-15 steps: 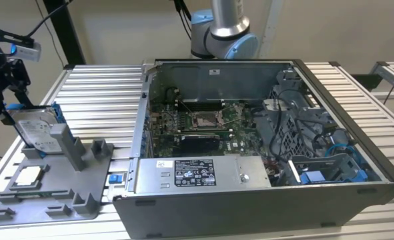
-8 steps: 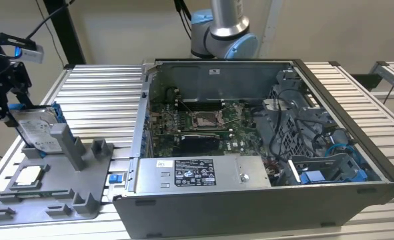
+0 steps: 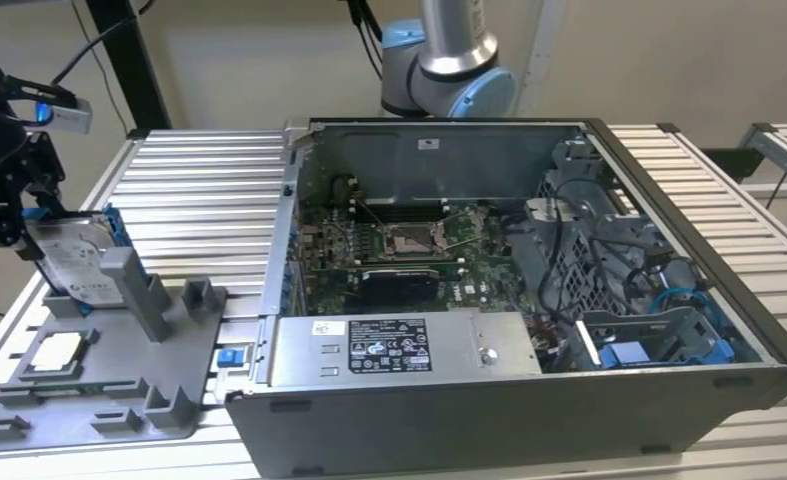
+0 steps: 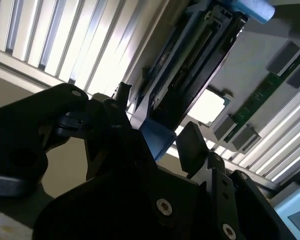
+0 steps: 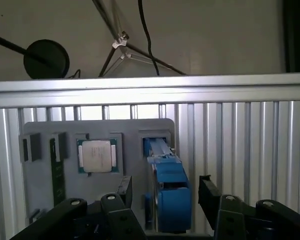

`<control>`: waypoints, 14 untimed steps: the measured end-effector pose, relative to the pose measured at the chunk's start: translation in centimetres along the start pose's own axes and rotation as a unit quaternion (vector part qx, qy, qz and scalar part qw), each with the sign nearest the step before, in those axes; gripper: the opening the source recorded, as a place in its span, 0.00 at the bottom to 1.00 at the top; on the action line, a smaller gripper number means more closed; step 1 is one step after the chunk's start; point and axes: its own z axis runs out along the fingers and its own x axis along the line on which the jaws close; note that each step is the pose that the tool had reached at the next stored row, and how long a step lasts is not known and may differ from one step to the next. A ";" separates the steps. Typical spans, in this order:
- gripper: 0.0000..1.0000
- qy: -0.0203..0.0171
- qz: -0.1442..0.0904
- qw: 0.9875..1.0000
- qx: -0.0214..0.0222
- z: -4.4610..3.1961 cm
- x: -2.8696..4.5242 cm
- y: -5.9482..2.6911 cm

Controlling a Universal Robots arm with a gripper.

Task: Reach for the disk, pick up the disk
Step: 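Pick up the disk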

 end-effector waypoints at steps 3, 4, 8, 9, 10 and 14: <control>1.00 0.000 -0.007 1.000 0.000 0.36 0.00 0.00; 1.00 0.000 -0.009 1.000 0.000 0.47 0.00 0.00; 1.00 -0.001 -0.013 1.000 0.000 0.63 0.01 0.00; 1.00 -0.001 -0.013 1.000 -0.001 0.65 0.00 0.00; 1.00 -0.001 -0.013 1.000 -0.001 0.76 0.00 0.00; 1.00 -0.002 -0.014 1.000 -0.010 1.04 0.00 -0.37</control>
